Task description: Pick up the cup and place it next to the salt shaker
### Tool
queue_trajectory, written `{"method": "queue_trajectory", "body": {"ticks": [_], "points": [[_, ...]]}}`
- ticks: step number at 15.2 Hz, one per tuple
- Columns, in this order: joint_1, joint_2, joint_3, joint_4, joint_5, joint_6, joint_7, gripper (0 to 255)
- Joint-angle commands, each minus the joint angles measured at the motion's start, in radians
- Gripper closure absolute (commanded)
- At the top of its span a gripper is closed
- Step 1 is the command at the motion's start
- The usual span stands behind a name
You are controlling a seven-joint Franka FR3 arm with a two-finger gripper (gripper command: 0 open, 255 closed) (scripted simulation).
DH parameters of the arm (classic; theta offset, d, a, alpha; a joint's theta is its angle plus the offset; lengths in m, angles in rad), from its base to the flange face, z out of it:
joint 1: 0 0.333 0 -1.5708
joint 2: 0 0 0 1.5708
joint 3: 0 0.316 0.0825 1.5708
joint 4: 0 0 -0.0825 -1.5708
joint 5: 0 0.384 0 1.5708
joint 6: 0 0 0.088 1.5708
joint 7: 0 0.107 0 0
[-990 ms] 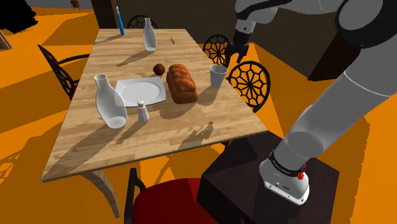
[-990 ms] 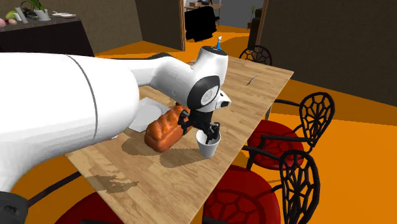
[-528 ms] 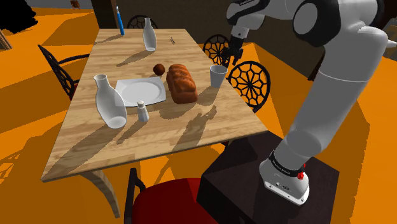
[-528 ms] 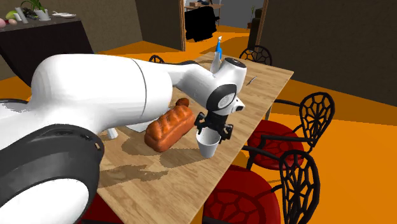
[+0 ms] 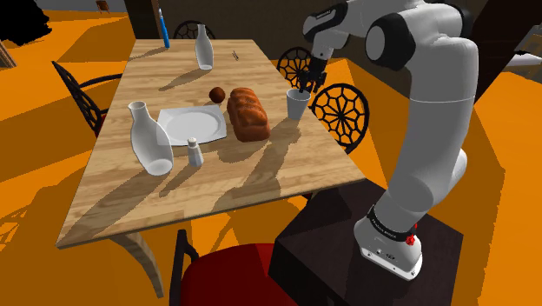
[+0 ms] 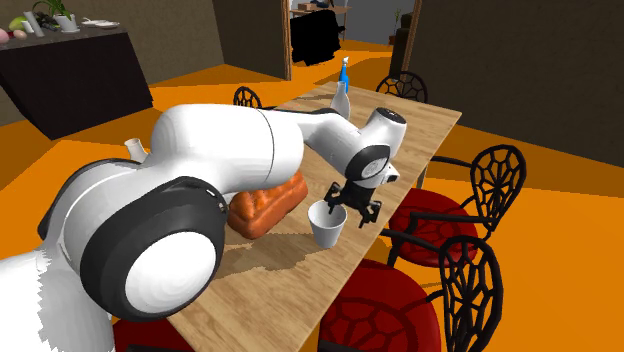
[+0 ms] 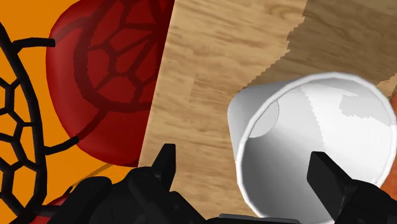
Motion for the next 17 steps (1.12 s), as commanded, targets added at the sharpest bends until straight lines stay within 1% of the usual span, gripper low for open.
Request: {"method": "queue_trajectory", "body": {"ticks": [1,4,12,13,17], "points": [[0.003,0.004,0.003,-0.022,0.005,0.025,-0.005,0],[0.007,0.017,0.009,-0.051,0.016,0.066,-0.012,0],[0.007,0.017,0.009,-0.051,0.016,0.066,-0.012,0],[0.007,0.017,0.009,-0.051,0.016,0.066,-0.012,255],[0.007,0.017,0.009,-0.051,0.016,0.066,-0.012,255]]}}
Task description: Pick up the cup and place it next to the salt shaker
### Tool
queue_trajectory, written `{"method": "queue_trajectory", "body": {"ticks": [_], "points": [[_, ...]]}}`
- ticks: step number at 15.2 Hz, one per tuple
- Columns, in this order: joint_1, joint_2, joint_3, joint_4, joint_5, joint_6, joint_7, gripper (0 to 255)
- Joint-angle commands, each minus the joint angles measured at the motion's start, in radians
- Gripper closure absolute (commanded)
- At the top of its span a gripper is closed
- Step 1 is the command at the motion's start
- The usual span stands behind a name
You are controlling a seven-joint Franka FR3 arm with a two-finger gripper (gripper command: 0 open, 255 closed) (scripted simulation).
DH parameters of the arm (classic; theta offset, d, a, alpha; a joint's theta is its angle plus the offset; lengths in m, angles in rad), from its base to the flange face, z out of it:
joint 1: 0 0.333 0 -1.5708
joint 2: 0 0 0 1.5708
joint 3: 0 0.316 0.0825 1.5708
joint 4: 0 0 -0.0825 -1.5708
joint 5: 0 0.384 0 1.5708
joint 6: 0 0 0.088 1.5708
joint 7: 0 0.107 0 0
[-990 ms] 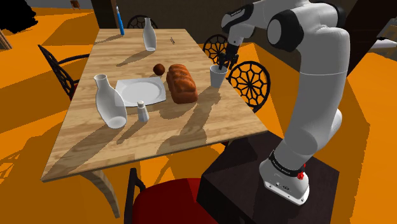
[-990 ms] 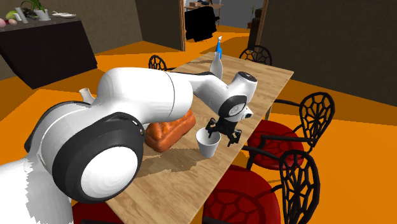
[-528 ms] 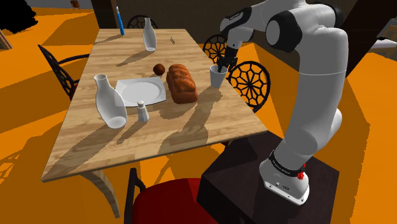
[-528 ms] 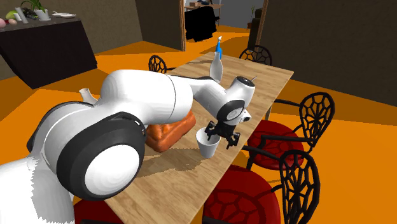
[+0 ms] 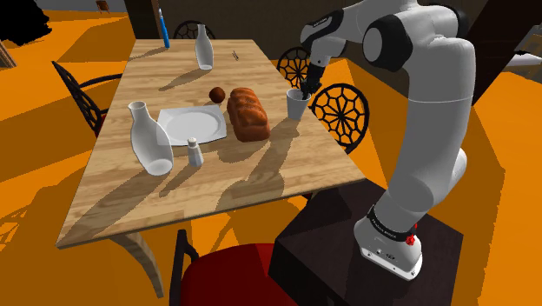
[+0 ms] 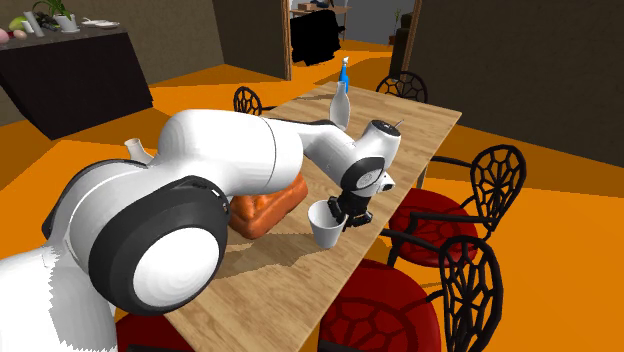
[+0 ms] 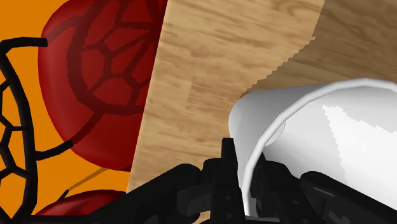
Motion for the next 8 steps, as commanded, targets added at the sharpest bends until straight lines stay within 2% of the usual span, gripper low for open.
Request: {"method": "queue_trajectory", "body": {"ticks": [1,8], "points": [[0.000,0.000,0.000,0.000,0.000,0.000,0.000,255],[0.002,-0.016,-0.005,0.018,-0.011,-0.031,0.011,255]]}}
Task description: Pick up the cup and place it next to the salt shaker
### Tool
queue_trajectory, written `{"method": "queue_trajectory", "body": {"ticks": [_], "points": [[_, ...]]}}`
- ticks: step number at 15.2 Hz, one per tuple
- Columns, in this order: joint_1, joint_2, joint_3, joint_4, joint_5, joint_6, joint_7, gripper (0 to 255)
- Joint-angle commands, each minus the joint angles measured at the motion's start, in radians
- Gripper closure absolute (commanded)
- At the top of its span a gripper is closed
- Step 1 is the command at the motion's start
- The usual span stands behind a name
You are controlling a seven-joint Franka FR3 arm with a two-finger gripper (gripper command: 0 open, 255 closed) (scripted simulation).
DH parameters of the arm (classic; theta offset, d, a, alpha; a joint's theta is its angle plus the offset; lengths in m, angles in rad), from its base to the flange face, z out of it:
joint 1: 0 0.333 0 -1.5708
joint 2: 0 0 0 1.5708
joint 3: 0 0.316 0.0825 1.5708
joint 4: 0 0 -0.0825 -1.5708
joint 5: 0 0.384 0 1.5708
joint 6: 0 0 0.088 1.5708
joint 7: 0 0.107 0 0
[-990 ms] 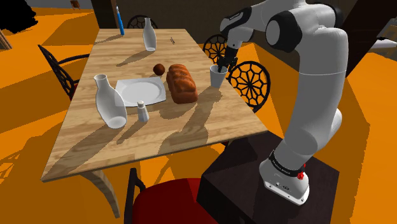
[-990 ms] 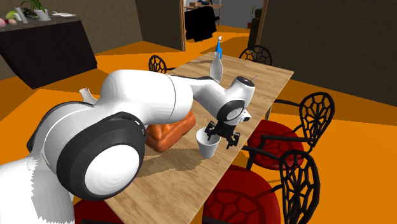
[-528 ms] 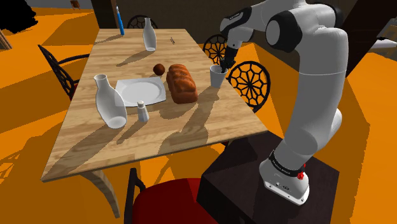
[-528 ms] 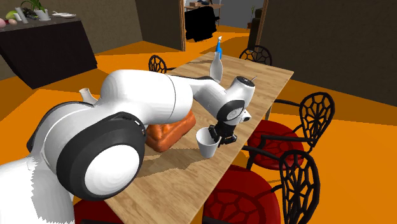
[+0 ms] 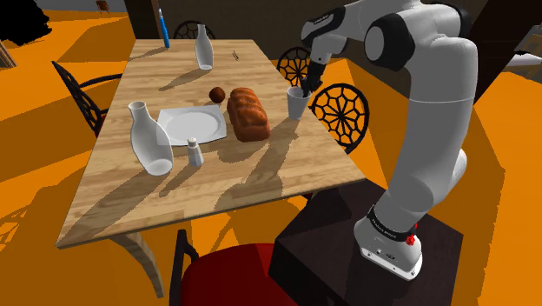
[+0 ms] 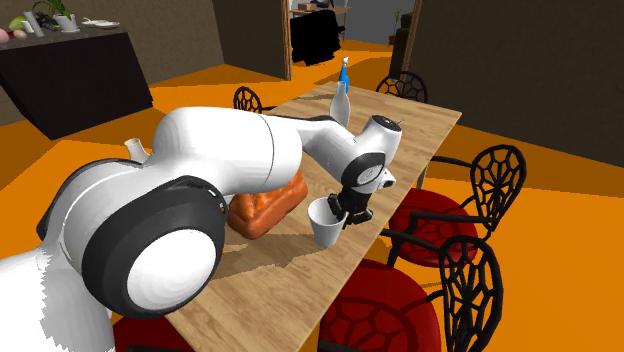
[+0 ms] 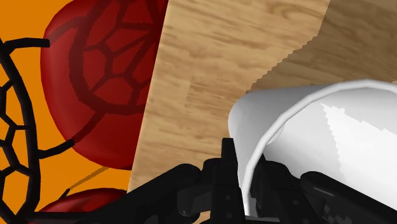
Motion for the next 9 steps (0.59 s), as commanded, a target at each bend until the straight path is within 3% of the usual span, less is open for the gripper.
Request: {"method": "queue_trajectory", "body": {"ticks": [1,9], "points": [[0.000,-0.007,-0.002,0.014,-0.006,-0.020,0.006,255],[0.001,-0.041,-0.012,0.075,-0.029,-0.108,0.034,255]]}}
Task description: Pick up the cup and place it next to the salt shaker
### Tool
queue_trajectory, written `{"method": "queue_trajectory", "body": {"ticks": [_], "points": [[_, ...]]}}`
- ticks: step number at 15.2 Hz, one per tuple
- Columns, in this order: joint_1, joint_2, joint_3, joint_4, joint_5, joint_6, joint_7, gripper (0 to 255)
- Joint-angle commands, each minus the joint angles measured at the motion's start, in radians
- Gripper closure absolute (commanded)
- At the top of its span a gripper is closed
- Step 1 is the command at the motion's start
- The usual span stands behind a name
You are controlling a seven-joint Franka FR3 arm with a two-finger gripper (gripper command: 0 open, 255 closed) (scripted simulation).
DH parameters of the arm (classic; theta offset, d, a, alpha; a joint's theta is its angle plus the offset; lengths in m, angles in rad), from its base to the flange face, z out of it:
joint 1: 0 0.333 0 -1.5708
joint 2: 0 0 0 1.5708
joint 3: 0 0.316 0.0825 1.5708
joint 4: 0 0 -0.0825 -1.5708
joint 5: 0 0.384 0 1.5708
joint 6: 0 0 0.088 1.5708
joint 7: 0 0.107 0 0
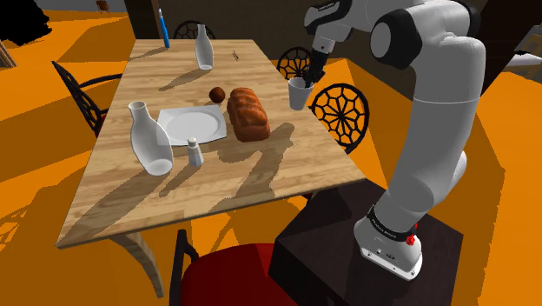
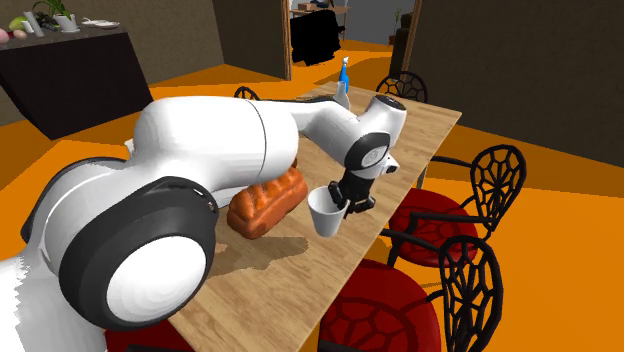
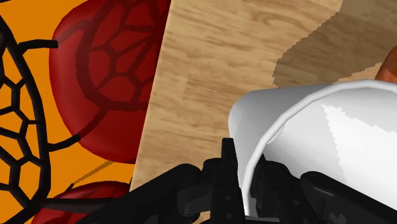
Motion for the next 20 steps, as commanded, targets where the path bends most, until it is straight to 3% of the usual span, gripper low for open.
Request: {"method": "queue_trajectory", "body": {"ticks": [1,20], "points": [[-0.002,-0.002,-0.002,0.025,-0.004,-0.026,0.006,255],[-0.024,-0.022,-0.012,0.254,-0.024,-0.265,0.060,255]]}}
